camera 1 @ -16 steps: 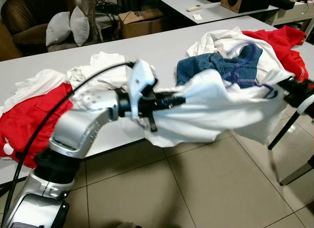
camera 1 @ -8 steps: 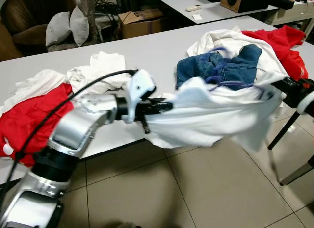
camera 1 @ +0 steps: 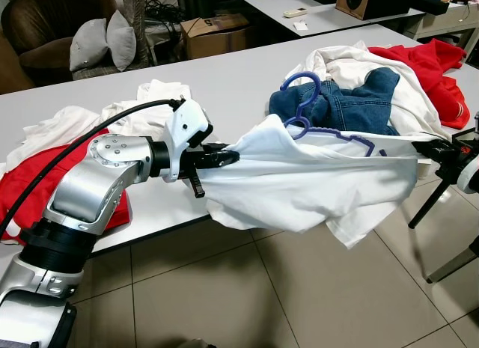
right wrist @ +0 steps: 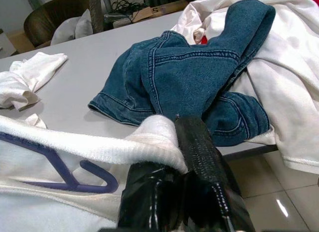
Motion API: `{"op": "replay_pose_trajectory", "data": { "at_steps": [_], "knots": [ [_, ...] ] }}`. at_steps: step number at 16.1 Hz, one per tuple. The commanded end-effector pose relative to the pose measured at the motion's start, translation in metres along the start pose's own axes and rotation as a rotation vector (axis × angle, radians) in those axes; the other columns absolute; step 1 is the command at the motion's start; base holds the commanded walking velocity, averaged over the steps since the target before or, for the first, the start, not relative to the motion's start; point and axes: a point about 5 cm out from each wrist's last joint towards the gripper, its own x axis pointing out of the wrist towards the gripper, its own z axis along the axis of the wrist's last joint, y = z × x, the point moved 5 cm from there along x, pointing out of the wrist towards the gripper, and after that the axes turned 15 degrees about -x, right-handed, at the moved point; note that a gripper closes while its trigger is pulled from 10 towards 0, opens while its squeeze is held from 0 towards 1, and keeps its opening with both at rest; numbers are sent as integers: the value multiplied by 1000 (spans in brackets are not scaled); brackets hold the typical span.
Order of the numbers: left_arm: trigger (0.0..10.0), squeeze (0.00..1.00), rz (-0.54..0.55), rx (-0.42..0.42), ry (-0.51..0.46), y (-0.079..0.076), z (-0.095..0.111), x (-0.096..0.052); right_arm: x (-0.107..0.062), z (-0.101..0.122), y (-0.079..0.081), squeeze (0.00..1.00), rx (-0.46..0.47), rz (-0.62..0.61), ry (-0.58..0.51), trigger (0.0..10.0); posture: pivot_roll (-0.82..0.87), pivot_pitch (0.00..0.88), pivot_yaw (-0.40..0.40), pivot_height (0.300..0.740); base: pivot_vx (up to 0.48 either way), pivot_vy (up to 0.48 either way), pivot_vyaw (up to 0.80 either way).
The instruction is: Hang hanger
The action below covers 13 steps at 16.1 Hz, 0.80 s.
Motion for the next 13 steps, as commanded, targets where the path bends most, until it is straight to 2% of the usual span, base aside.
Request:
{"op": "replay_pose_trajectory", "data": {
  "at_steps": [1,10,11,12,13],
  "knots": [
    [0,0,45,1,23,9,-2,-6,-4,11,-7,0,-33,-31,-23,0,-77,0,73,740,0,0,0],
    [0,0,45,1,23,9,-2,-6,-4,11,-7,0,-33,-31,-23,0,-77,0,73,740,0,0,0],
    [0,0,41,7,41,11,-4,-12,-5,6,-8,0,-54,-32,0,0,-77,0,73,740,0,0,0],
    [0,0,-15,16,70,1,-14,-10,-2,3,11,0,-51,33,-22,0,-73,0,59,740,0,0,0],
    [0,0,-84,18,116,-14,-32,-8,6,2,47,0,-33,144,-74,0,-68,0,45,740,0,0,0]
  ]
}}
